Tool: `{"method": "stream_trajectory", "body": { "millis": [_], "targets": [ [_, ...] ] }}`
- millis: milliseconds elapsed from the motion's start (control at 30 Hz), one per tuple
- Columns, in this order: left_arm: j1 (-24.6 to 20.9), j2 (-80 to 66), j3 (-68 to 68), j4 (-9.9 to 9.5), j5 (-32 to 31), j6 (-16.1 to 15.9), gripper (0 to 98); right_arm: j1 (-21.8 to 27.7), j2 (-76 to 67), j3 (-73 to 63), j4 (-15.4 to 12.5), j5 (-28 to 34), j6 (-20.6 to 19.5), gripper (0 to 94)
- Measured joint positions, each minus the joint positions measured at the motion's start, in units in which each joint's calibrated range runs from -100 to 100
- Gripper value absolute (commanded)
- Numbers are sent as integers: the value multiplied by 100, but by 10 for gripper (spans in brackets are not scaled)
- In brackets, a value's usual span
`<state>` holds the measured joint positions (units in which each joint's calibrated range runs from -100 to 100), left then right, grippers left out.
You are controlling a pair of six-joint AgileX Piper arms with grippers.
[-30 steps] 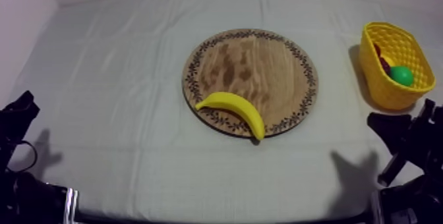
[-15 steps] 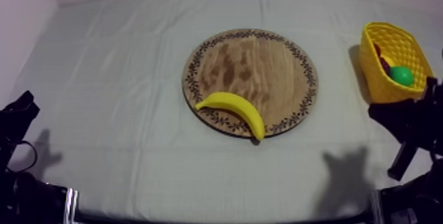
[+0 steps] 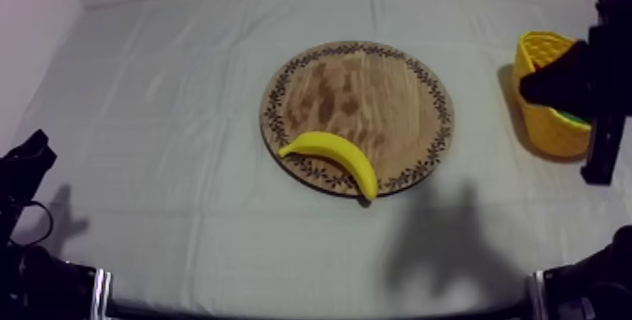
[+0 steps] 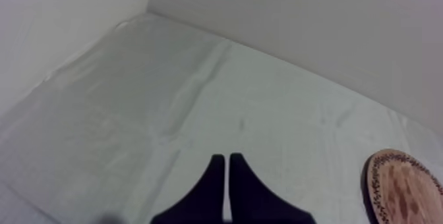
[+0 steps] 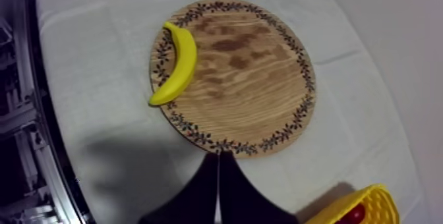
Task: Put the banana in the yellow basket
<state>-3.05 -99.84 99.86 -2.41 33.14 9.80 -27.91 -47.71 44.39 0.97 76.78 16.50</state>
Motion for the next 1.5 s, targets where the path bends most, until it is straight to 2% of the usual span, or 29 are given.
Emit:
{"method": "stream_trajectory", "body": {
  "millis": [200,467,900,1067,1233,1500],
  "targets": [
    [0,0,0,0,0,0,1,-310,1204,-1417,178,1132,-61,7],
    [0,0,0,0,0,0,1,-519,2501,-2450,191,1814,-259,7],
    [0,0,0,0,0,0,1,-634,4290,-4003,57,1984,-652,7],
    [0,0,0,0,0,0,1,-704,4609,-4397,45,2008,-640,26],
    [0,0,0,0,0,0,1,-728,4778,-4444,17,2040,-624,140],
    [0,0,0,0,0,0,1,-743,4953,-4579,15,2036,-617,501]
  ]
}}
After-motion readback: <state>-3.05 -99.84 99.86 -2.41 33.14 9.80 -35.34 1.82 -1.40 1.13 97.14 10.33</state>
